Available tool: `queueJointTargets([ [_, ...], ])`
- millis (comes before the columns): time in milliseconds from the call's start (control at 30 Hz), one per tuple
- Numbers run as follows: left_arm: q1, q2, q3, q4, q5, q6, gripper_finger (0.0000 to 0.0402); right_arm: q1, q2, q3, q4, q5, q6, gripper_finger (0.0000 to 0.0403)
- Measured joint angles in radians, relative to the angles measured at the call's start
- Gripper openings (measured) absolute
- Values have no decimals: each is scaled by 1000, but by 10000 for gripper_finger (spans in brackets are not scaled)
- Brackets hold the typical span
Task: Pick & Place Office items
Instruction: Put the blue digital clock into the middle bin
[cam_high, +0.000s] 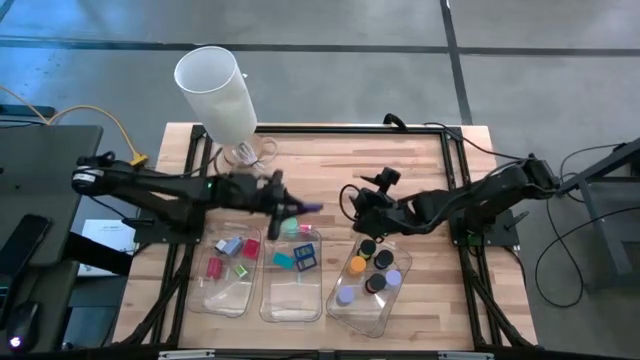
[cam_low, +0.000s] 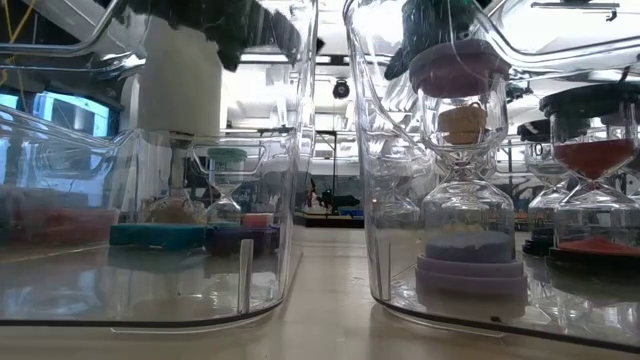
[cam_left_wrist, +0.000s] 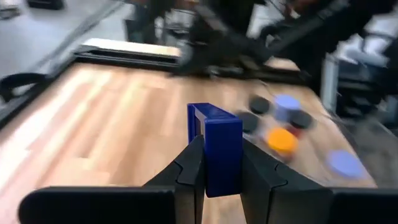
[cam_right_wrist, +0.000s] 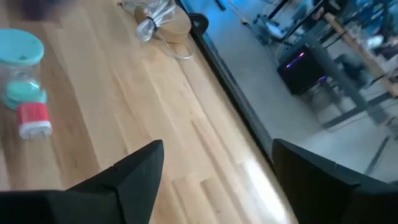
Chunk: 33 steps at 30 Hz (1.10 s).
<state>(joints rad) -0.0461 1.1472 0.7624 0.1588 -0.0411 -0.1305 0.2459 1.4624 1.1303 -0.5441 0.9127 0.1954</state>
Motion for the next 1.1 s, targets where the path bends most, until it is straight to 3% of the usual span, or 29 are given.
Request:
queueJointTargets([
  [100,-108,-8,0,-34,-65,3,62,7,3,-58,78,-1,49,287],
  [300,-333,-2,0,-99,-296,-33,62,59,3,-121,254,3,66,287],
  [467,-490,40,0,-118,-353,-105,62,99,3,-134,345,0,63,287],
  [600,-588,97,0,-125,-483,-165,62,137,3,-134,406,1,63,287],
  [700,-634,137,0,-126,-542,-208,62,164,12,-134,447,-8,66,287],
  [1100,-633,260,0,-138,-525,-364,65,240,81,-132,601,-30,63,287],
])
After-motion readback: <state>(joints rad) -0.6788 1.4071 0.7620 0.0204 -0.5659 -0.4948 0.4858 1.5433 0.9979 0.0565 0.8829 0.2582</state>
